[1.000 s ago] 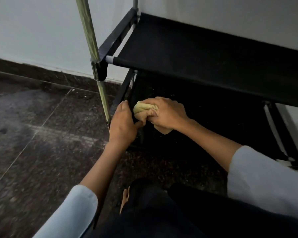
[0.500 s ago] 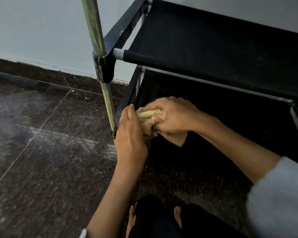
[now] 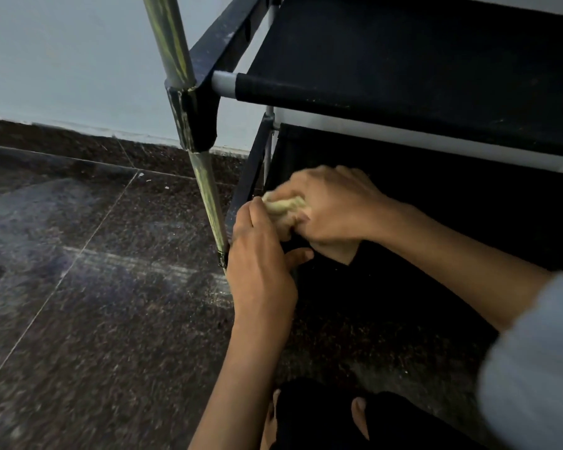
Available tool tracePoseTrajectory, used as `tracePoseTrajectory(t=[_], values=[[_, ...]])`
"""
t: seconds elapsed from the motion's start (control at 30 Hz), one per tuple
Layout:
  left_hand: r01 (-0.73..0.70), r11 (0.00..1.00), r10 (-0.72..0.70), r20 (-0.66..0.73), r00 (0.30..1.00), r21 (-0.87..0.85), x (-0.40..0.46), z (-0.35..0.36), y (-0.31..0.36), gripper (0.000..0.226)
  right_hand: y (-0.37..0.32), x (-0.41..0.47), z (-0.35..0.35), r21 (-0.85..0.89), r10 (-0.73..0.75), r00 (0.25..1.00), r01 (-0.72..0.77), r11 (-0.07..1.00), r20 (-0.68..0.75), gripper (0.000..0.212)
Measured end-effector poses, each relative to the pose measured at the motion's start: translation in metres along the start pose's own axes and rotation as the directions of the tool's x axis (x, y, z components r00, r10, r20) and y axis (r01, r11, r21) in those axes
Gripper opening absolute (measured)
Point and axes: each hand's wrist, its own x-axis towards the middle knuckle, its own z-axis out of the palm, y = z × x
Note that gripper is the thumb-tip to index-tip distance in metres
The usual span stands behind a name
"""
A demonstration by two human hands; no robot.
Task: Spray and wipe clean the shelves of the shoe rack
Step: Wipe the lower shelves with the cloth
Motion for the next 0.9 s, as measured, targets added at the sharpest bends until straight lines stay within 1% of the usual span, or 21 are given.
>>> tracePoseTrajectory(t=[0.07,0.17,0.2,0.3,0.43,0.5,0.53,0.6,0.67,0.7,0.77,0.8,0.87,0.9], values=[[-0.007,1.0,0.007,0.006,1.0,0.011,0.0,0.001,-0.002,0.087,0.004,-0.027,-0.003,0.01,-0.018,1.0,0.018,1.0,0.019,0.054],[-0.013,0.999,0.012,0.024,1.0,0.043,0.001,0.002,-0.002,0.092,0.017,-0.043,-0.001,0.026,0.041,0.999,-0.041,0.999,0.021,0.05],[-0.01,0.999,0.009,0.025,1.0,0.049,0.002,0.002,-0.002,0.091,0.019,-0.042,0.002,0.013,0.048,0.999,-0.048,0.999,0.003,0.049],[0.001,0.998,-0.003,0.034,0.999,0.063,0.002,0.002,0.002,0.088,0.024,-0.021,0.011,-0.072,0.047,0.993,-0.055,0.996,-0.112,0.047],[-0.005,0.997,0.001,0.044,0.999,0.081,0.003,0.002,0.001,0.088,0.029,0.039,0.016,-0.152,0.165,0.959,-0.204,0.967,-0.232,0.038],[-0.01,0.996,0.005,0.054,0.999,0.084,0.004,0.001,0.001,0.089,0.025,0.058,0.016,-0.188,0.188,0.944,-0.244,0.951,-0.273,0.034],[-0.013,0.995,0.006,0.064,0.998,0.097,0.003,0.001,0.002,0.088,0.024,0.058,0.015,-0.168,0.19,0.942,-0.242,0.956,-0.275,0.034],[-0.023,0.992,0.012,0.084,0.996,0.123,0.002,0.0,0.002,0.083,0.02,0.039,0.012,-0.061,0.166,0.965,-0.182,0.981,-0.202,0.041],[-0.041,0.988,0.026,0.105,0.994,0.146,0.007,-0.003,0.001,0.075,0.016,0.004,0.007,0.015,0.079,0.994,-0.078,0.997,-0.072,0.047],[-0.058,0.985,0.034,0.142,0.989,0.164,0.011,-0.005,0.002,0.079,0.014,-0.015,0.005,0.035,0.05,0.999,-0.05,0.998,-0.015,0.049],[-0.113,0.966,0.047,0.277,0.96,0.231,0.02,-0.005,0.002,0.1,0.013,-0.043,-0.001,0.037,0.062,0.997,-0.064,0.997,0.051,0.055],[-0.161,0.941,0.054,0.338,0.94,0.299,0.025,-0.004,0.003,0.106,0.016,-0.048,-0.003,0.045,0.086,0.994,-0.089,0.995,0.065,0.054],[-0.253,0.866,0.062,0.409,0.91,0.432,0.029,-0.001,0.003,0.107,0.021,-0.047,-0.004,0.061,0.145,0.987,-0.15,0.987,0.074,0.049],[-0.268,0.85,0.051,0.434,0.899,0.454,0.031,-0.001,0.003,0.113,0.022,-0.043,-0.003,0.042,0.16,0.986,-0.162,0.986,0.055,0.048]])
